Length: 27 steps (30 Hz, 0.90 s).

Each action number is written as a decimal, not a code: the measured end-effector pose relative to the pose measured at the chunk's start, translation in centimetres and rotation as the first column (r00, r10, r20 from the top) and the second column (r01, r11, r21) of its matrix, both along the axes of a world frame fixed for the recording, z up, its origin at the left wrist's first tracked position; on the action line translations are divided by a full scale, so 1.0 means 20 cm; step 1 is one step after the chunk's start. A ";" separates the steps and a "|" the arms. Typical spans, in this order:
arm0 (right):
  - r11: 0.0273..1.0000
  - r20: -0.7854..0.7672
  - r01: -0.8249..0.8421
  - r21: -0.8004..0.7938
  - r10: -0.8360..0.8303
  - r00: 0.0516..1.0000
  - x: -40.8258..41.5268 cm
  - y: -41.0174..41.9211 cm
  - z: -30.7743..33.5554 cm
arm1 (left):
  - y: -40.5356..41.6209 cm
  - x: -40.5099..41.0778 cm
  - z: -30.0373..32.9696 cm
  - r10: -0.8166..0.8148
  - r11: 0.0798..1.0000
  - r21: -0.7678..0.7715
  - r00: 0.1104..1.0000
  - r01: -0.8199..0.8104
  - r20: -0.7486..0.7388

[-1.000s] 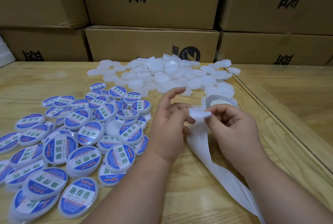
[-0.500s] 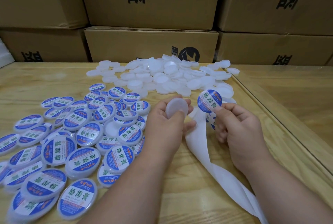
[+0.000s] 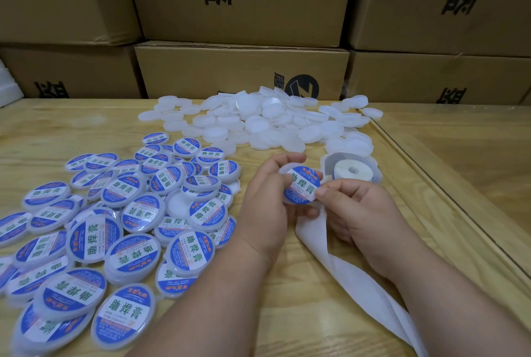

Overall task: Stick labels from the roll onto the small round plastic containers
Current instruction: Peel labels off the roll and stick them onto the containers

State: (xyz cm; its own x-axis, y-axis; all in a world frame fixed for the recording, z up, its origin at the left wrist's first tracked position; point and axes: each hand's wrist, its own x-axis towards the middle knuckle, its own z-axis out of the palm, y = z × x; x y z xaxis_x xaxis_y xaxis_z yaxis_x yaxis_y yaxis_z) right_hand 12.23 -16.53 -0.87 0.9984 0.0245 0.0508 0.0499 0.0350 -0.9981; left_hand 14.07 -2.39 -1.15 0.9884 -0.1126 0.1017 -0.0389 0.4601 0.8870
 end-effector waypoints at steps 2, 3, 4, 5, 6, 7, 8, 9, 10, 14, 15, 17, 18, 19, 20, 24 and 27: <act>1.000 -0.001 -0.001 -0.007 0.001 1.000 0.00 0.00 0.00 | 0.00 0.00 0.00 -0.011 1.000 0.005 1.000 0.010 0.011; 1.000 0.000 0.001 -0.013 -0.001 1.000 0.00 0.00 0.00 | 0.00 0.00 0.00 -0.011 1.000 0.010 1.000 0.011 0.015; 1.000 0.000 0.003 -0.019 -0.003 1.000 0.00 0.00 0.00 | 0.00 0.00 0.00 -0.010 1.000 0.012 1.000 0.010 0.018; 1.000 0.000 0.005 -0.024 -0.005 1.000 0.00 0.00 0.00 | 0.00 0.00 0.00 -0.009 1.000 0.013 1.000 0.009 0.020; 1.000 0.000 0.005 -0.026 -0.005 1.000 0.00 0.00 0.00 | 0.00 0.00 0.00 -0.008 1.000 0.016 1.000 0.008 0.021; 1.000 0.001 0.003 -0.029 -0.003 1.000 0.01 0.00 0.00 | 0.00 0.00 0.00 -0.009 1.000 0.021 1.000 0.009 0.021; 0.999 0.002 0.003 -0.033 -0.003 1.000 0.01 0.00 -0.01 | -0.01 0.00 0.00 -0.010 1.000 0.028 1.000 0.009 0.022; 0.999 0.003 0.004 -0.039 -0.004 1.000 0.01 0.00 -0.01 | -0.01 0.00 0.00 -0.010 0.999 0.037 1.000 0.010 0.023; 0.999 0.005 0.004 -0.043 -0.004 1.000 0.01 0.00 -0.01 | -0.01 0.00 0.00 -0.009 0.999 0.046 1.000 0.008 0.026; 0.998 0.016 0.001 -0.055 0.000 1.000 0.01 0.00 -0.02 | -0.01 -0.01 0.01 -0.002 0.998 0.068 1.000 0.000 0.030; 0.998 0.018 -0.001 -0.056 0.002 1.000 0.01 0.00 -0.02 | -0.01 -0.01 0.01 0.001 0.997 0.072 1.000 -0.003 0.030; 0.998 0.019 -0.005 -0.058 0.006 1.000 0.01 0.00 -0.02 | -0.01 -0.01 0.01 0.009 0.997 0.078 1.000 -0.011 0.030; 0.998 0.019 -0.006 -0.060 0.008 1.000 0.01 0.00 -0.02 | -0.01 -0.01 0.01 0.014 0.997 0.079 0.999 -0.017 0.030; 0.998 0.019 -0.007 -0.060 0.008 1.000 0.01 0.00 -0.02 | -0.01 -0.01 0.01 0.019 0.997 0.079 0.999 -0.021 0.030; 0.998 0.021 -0.008 -0.061 0.009 1.000 0.01 0.00 -0.02 | -0.01 -0.01 0.01 0.021 0.997 0.080 0.999 -0.023 0.028; 0.998 0.020 -0.005 -0.060 0.007 1.000 0.01 0.00 -0.02 | -0.01 0.00 0.00 0.031 0.994 0.101 1.000 -0.031 0.000; 0.999 0.010 0.000 -0.048 0.000 1.000 0.02 0.00 -0.02 | -0.02 0.00 0.00 0.104 0.986 0.134 0.995 -0.104 0.008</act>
State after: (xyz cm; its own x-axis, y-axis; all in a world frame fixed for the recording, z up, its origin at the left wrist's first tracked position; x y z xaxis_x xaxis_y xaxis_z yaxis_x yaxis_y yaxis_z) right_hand 12.60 -16.51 -1.33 0.9979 0.0270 0.0594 0.0597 -0.0126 -0.9981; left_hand 14.07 -2.70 -1.20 0.9954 -0.0219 0.0932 -0.0808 0.3309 0.9402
